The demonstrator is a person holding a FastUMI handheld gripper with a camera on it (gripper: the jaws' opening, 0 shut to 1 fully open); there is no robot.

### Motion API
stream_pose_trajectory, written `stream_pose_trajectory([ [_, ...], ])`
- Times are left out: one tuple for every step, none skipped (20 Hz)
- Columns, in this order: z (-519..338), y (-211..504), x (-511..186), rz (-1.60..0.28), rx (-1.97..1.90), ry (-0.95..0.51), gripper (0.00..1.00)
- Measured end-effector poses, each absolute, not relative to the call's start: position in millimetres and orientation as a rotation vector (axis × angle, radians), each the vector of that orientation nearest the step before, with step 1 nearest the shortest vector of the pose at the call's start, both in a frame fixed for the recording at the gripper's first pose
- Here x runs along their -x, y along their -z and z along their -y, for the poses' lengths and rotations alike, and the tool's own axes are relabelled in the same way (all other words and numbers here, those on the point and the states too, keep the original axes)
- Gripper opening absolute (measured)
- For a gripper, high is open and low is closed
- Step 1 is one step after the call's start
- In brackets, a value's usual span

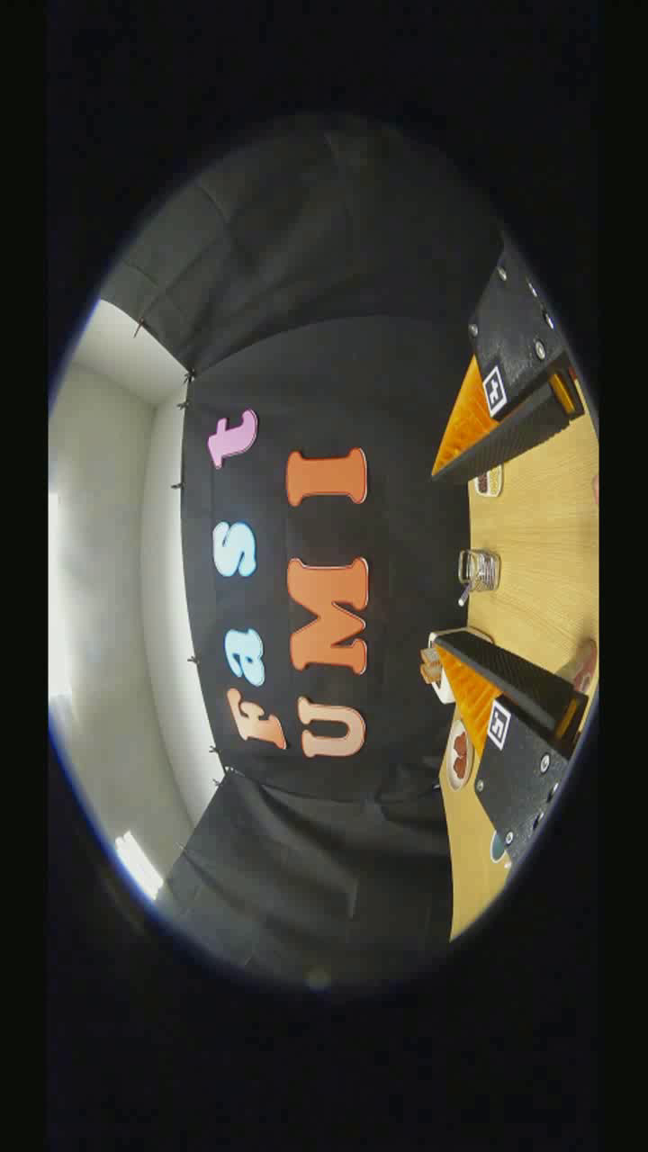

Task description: Take the bottle from table, then pour the juice into the cup, finally place the bottle on the coaster

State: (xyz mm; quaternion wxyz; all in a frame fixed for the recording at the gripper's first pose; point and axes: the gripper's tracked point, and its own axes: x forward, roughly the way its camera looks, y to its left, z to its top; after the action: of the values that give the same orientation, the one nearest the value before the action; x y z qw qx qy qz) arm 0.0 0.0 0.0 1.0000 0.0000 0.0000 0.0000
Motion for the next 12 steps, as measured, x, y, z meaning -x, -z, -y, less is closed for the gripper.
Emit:
stream_pose_trajectory([
  [-1.6,-1.8,0.4,0.000,0.002,-0.003,0.98],
  [-3.0,-3.3,0.8,0.000,0.002,-0.005,0.98],
  [-3.4,-4.3,1.2,0.001,0.004,-0.007,0.98],
  [-4.4,-5.1,3.5,0.004,0.005,-0.010,0.98],
  [-5.1,-6.7,4.3,0.006,0.006,-0.011,0.98],
  [-5.6,-6.2,4.4,0.007,0.006,-0.013,0.98],
  [-5.8,-6.0,5.2,0.008,0.008,-0.015,0.98],
  [-4.8,-6.0,4.8,0.006,0.010,-0.014,0.98],
  [-4.6,-6.1,5.0,0.006,0.012,-0.013,0.98],
  [-3.0,-7.4,5.8,0.008,0.014,-0.010,0.98],
  [-1.7,-8.2,6.1,0.009,0.014,-0.009,0.98],
  [-0.8,-8.6,6.6,0.009,0.014,-0.008,0.98],
])
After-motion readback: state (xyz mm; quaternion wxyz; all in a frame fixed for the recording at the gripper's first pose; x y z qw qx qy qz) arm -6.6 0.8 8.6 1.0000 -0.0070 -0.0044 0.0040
